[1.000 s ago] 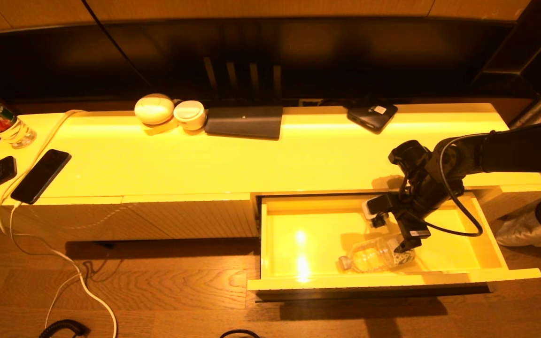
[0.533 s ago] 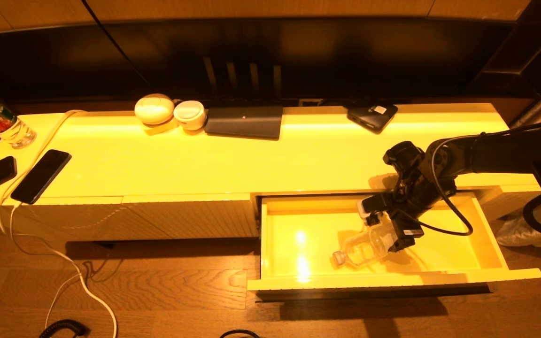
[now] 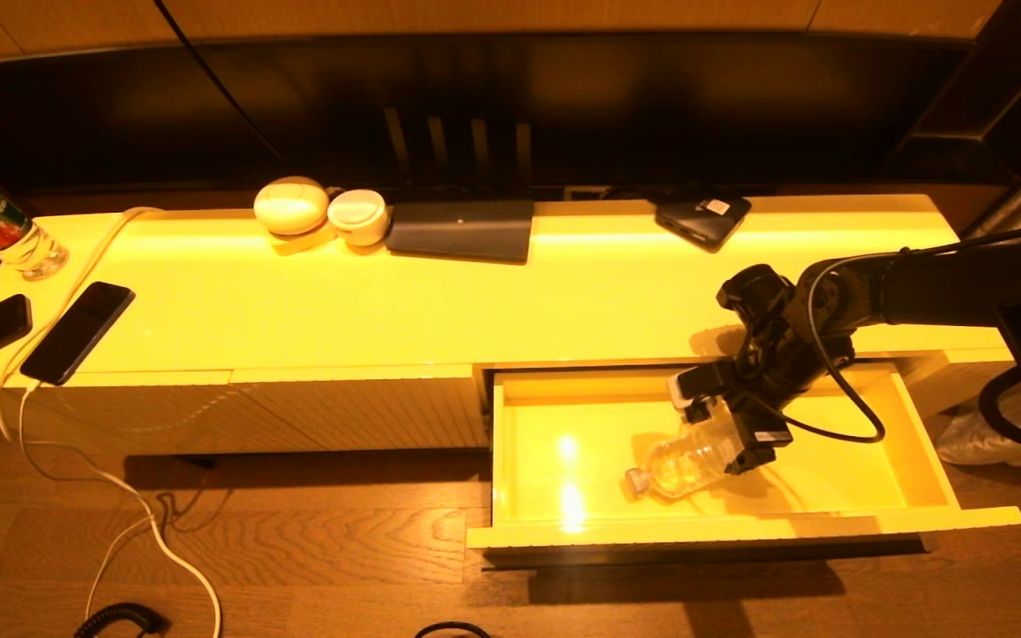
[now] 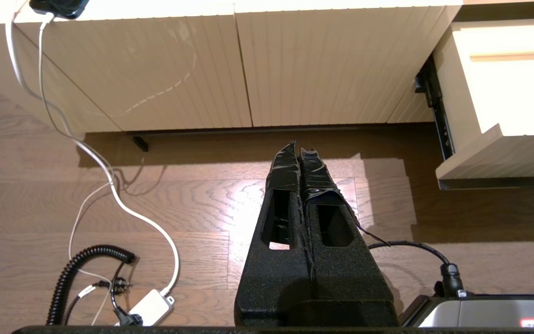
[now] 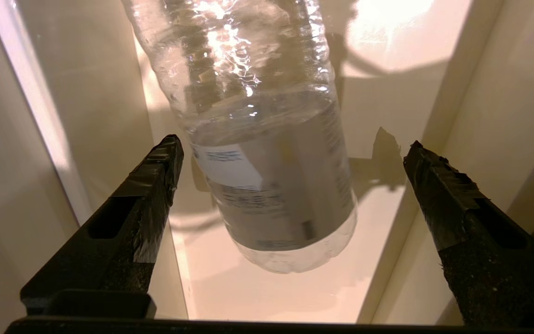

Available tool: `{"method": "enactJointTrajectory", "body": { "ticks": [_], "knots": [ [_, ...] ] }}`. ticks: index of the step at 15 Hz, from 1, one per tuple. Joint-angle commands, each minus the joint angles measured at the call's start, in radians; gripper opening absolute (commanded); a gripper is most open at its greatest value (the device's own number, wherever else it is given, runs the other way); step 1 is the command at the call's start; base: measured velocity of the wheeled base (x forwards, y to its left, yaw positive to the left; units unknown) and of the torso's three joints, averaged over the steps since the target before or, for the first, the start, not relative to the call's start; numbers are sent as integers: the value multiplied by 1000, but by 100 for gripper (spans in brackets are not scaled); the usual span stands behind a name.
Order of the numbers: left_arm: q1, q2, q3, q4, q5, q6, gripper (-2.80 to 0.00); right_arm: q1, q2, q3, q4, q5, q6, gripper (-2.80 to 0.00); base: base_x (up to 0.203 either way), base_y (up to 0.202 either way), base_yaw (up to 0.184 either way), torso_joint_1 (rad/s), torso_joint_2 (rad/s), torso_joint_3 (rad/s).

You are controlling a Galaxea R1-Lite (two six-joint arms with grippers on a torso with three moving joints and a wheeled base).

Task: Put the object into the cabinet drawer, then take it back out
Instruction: Take the mineral water out of the drawer and put it on the table

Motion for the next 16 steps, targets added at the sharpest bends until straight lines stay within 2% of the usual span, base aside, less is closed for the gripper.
{"method": "enactJointTrajectory", "body": {
  "ticks": [1,16],
  "knots": [
    [0,0,2,0,1,0,-280,4,4,-3,4,4,-7,0,0,0,0,0,0,0],
    [0,0,2,0,1,0,-280,26,55,-59,32,25,9,0,0,0,0,0,0,0]
  ]
}}
